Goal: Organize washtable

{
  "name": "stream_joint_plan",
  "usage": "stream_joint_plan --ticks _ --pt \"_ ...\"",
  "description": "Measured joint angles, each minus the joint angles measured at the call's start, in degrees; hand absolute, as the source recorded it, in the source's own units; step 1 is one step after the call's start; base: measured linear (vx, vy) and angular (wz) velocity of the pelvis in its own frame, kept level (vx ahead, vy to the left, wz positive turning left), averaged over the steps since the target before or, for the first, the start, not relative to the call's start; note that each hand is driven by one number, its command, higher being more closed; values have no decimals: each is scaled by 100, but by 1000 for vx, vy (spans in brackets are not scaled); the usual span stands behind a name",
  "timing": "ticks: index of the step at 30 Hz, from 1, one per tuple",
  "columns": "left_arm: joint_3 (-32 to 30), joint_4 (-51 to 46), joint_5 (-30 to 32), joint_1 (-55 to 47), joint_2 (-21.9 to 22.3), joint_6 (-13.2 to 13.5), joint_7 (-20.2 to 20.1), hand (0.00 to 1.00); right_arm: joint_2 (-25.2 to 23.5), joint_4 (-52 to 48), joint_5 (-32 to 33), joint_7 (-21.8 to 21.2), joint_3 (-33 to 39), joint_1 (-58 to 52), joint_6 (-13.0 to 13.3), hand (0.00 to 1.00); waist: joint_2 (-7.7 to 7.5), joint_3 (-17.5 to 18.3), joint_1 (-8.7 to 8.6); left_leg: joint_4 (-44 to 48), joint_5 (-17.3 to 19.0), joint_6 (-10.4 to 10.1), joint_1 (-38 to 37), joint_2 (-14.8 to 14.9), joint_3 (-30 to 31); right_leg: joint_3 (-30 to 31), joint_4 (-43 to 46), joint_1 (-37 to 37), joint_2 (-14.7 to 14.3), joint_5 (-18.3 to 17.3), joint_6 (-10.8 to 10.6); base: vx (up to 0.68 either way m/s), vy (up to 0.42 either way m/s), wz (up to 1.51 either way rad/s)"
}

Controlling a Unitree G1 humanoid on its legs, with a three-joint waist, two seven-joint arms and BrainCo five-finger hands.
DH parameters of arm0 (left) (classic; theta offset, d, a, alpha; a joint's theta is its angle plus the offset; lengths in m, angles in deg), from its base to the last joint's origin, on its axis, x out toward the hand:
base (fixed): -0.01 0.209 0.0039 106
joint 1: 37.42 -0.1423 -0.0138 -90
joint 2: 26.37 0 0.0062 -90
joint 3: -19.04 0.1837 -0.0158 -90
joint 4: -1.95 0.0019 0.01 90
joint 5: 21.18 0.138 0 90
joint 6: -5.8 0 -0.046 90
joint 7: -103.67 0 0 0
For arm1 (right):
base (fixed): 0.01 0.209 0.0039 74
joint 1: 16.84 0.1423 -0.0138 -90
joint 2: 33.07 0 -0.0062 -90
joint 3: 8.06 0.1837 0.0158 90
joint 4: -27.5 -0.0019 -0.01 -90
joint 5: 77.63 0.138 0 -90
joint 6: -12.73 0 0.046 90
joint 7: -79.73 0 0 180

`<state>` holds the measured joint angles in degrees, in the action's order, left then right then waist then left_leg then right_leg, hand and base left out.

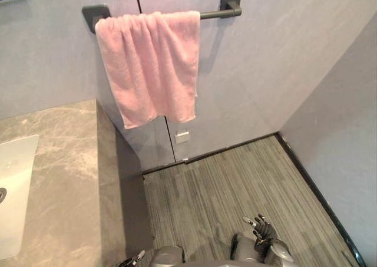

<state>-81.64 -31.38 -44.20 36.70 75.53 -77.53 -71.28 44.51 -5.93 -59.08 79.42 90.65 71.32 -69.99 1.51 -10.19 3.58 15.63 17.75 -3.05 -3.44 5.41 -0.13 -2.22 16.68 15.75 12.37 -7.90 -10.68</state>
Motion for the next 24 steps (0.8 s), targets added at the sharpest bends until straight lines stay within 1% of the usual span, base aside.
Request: stream_joint_plan --ticks 1,2,3,4,5,6,7,8,9,10,11,12,13,15,16,18,19,20,21,22,23,24 --pt "-43 -44 -7 -130 -121 0 162 0 -25 1 -1 -8 -11 -86 -28 0 -215 142 -125 107 251 -196 -66 -10 249 256 -26 80 167 196 55 298 -494 89" --pt "-126 -52 -12 -146 -194 -3 273 0 -9 5 -1 -7 -10 -153 -36 0 -241 207 -148 114 340 -254 -107 9 391 265 249 164 158 550 -22 379 -650 108" --pt "-151 -46 -68 -152 -263 -55 410 0 108 43 -1 1 -18 -232 -53 0 -101 345 -143 42 389 -347 -192 216 578 117 833 331 -8 337 31 282 -453 56" --pt "-153 -46 -113 -214 -286 -56 431 0 187 44 -4 -1 -31 -232 -77 0 44 422 -122 -18 352 -394 -227 383 630 63 992 411 -130 155 139 388 -461 33" --pt "-89 -50 -108 -278 -286 -59 396 0 343 46 -4 9 -20 -142 -86 0 249 459 -120 175 133 -437 -81 533 633 2 1155 501 -253 -7 278 367 -424 6" --pt "-21 -137 -109 -280 -234 -30 315 0 436 47 -4 11 -23 -77 -94 0 247 433 -131 668 -157 -424 218 558 649 -62 1158 482 -324 -71 372 426 -490 9" --pt "65 -362 -108 -278 -191 23 231 0 455 47 -4 10 -23 -68 -98 0 256 433 -134 980 -355 -404 348 569 654 -111 1139 393 -335 -83 417 304 -424 22" --pt "289 -774 -108 -188 -60 171 79 0 474 44 2 10 -33 -94 -102 0 246 427 -143 1549 -773 -415 534 622 631 -221 1078 124 -366 -143 544 285 -340 18" --pt "505 -958 -108 -21 63 288 -78 0 467 43 17 12 -59 -130 -99 0 243 427 -137 2002 -1256 -406 701 781 439 -304 943 -169 -447 -190 648 243 -275 8" --pt "617 -1018 -110 140 124 330 -163 0 443 40 44 1 -91 -140 -98 0 208 425 -140 2215 -1599 -352 736 901 247 -344 839 -352 -507 -204 691 269 -301 -5" --pt "707 -1057 -113 369 211 368 -264 0 391 34 95 11 -86 -142 -90 0 148 441 -157 2522 -1868 -175 826 1097 -108 -411 618 -605 -571 -210 803 246 -262 -3" --pt "792 -1069 -141 543 287 386 -308 0 358 35 132 16 -32 -131 -81 0 115 446 -224 2768 -1732 -56 946 1235 -446 -486 383 -801 -611 -177 865 199 -190 10" --pt "793 -1089 -195 633 363 387 -358 0 374 41 165 25 -19 -146 -83 0 104 446 -290 2854 -1581 48 1060 1255 -646 -551 208 -948 -625 -154 892 193 -123 22" --pt "790 -1161 -439 712 447 387 -388 0 450 48 240 71 58 -271 -98 0 55 414 -292 2590 -1155 -61 1239 1147 -1182 -675 -136 -1267 -612 -115 926 198 -56 26" --pt "779 -1166 -518 710 441 387 -376 0 447 48 256 75 79 -278 -101 0 50 411 -292 2373 -1078 -89 1274 1111 -1266 -731 -217 -1338 -602 -98 920 190 -4 31" --pt "774 -1171 -623 747 428 387 -353 0 407 30 356 92 160 -240 -99 0 8 382 -274 1028 -1066 -116 1322 794 -1371 -930 -424 -1567 -467 -96 875 202 76 42" --pt "768 -1177 -632 745 428 387 -349 0 406 -3 360 94 161 -215 -98 0 6 381 -264 534 -1081 -129 1341 662 -1362 -983 -477 -1620 -401 -109 795 195 137 42" --pt "748 -1180 -663 749 428 387 -342 0 407 -97 362 98 161 -197 -95 0 31 378 -262 -8 -1195 -241 1376 522 -1328 -1046 -512 -1678 -315 -145 695 168 153 29" --pt "726 -1186 -666 748 426 387 -334 0 408 -170 364 102 158 -193 -88 0 67 376 -254 -291 -1279 -349 1386 466 -1310 -1067 -511 -1715 -289 -181 615 243 256 22" --pt "597 -1181 -667 747 393 385 -286 0 407 -208 370 119 151 -184 -78 0 81 355 -241 -470 -1781 -154 1326 358 -1276 -1067 -493 -1828 -209 -261 448 257 240 24" --pt "527 -1223 -668 752 288 391 -212 0 295 -243 394 122 68 -141 -81 0 -16 405 -247 -494 -1729 -75 1258 190 -1320 -1063 -620 -1950 -109 -220 358 339 276 27" --pt "496 -1256 -668 748 206 407 -195 0 231 -266 397 118 -3 -136 -81 0 -102 413 -257 -431 -1682 -12 1289 112 -1313 -1048 -730 -2004 -45 -211 344 294 198 27"
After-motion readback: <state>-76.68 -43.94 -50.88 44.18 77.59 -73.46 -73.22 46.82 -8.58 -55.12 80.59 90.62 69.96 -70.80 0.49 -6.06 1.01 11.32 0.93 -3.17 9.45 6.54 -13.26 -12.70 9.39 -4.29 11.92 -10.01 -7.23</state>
